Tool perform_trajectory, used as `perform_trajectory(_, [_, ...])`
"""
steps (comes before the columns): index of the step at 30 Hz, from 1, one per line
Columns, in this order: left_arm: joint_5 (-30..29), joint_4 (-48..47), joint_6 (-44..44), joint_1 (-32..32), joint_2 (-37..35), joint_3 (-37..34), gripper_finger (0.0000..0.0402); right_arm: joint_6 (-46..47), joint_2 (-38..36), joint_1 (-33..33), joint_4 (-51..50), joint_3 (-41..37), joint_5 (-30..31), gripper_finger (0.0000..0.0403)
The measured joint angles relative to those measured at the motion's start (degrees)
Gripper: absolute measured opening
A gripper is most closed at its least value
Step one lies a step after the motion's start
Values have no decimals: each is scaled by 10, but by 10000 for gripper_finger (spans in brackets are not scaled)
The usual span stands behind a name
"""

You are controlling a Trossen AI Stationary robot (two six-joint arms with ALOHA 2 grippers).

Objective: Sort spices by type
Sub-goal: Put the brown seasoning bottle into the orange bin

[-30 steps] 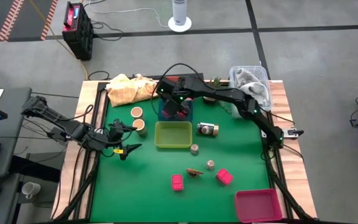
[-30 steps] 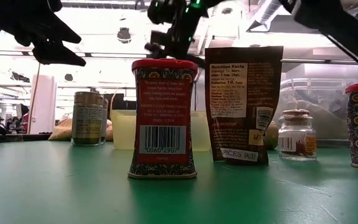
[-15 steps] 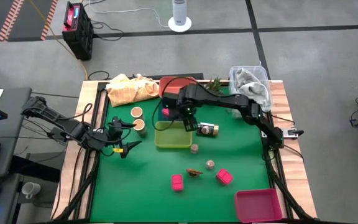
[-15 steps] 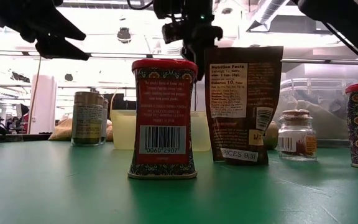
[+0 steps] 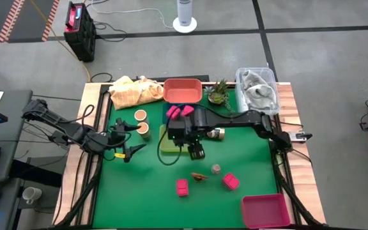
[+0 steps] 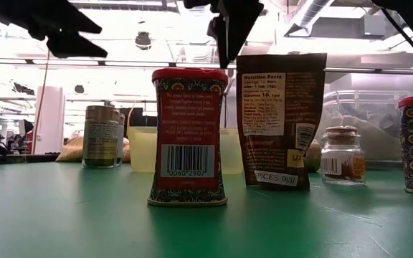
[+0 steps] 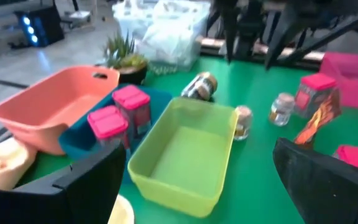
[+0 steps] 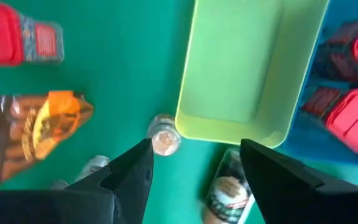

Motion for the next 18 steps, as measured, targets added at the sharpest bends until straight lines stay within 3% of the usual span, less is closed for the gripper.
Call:
perform_trajectory(11, [24,0,1,0,-6,0,389,133,1,6,15,-74,-32,276])
perform_trajectory(18, [32,0,4,0,-6,0,389,186,-10,4,51,-175,-37,276])
